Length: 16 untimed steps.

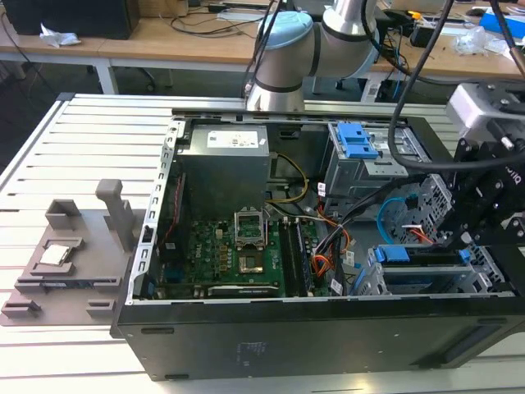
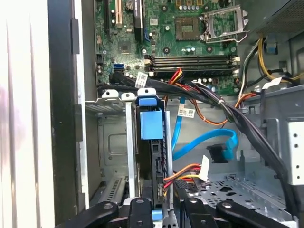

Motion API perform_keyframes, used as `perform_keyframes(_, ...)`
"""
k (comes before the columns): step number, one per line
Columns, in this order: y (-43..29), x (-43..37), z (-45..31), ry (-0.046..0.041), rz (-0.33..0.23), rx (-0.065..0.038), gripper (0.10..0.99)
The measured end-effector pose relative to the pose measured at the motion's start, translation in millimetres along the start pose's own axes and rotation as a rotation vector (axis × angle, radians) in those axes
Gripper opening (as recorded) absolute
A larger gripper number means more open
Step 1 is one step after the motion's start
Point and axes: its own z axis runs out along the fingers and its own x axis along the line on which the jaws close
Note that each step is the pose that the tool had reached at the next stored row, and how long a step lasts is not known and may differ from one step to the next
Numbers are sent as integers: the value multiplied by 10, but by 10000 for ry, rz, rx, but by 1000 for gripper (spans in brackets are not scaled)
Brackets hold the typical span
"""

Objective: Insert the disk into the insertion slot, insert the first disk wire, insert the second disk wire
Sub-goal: 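Insert the first disk wire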

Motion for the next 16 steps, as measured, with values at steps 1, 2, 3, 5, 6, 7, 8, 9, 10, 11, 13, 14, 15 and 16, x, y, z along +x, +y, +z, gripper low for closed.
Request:
perform_keyframes(1,3,-4,-51,-1,-1,0,318)
perform_keyframes(2,6,-8,-108,-1,0,0,318)
perform_keyframes(3,8,-11,-137,-1,0,0,318)
perform_keyframes(5,10,-15,-174,-2,0,0,318)
perform_keyframes(6,10,-16,-180,-2,0,0,318)
perform_keyframes(7,11,-17,-183,-3,-1,0,318)
perform_keyframes(8,11,-18,-186,-3,-1,0,302)
perform_keyframes(9,11,-18,-188,-1,0,0,239)
perform_keyframes(10,11,-18,-189,-1,0,0,239)
perform_keyframes(11,11,-18,-190,-2,-1,0,173)
perform_keyframes(13,11,-18,-195,-1,-1,0,106)
perform_keyframes(14,11,-18,-195,-2,-1,0,106)
perform_keyframes(15,11,-18,-197,-1,-1,0,106)
perform_keyframes(16,11,-18,-198,-2,-1,0,106)
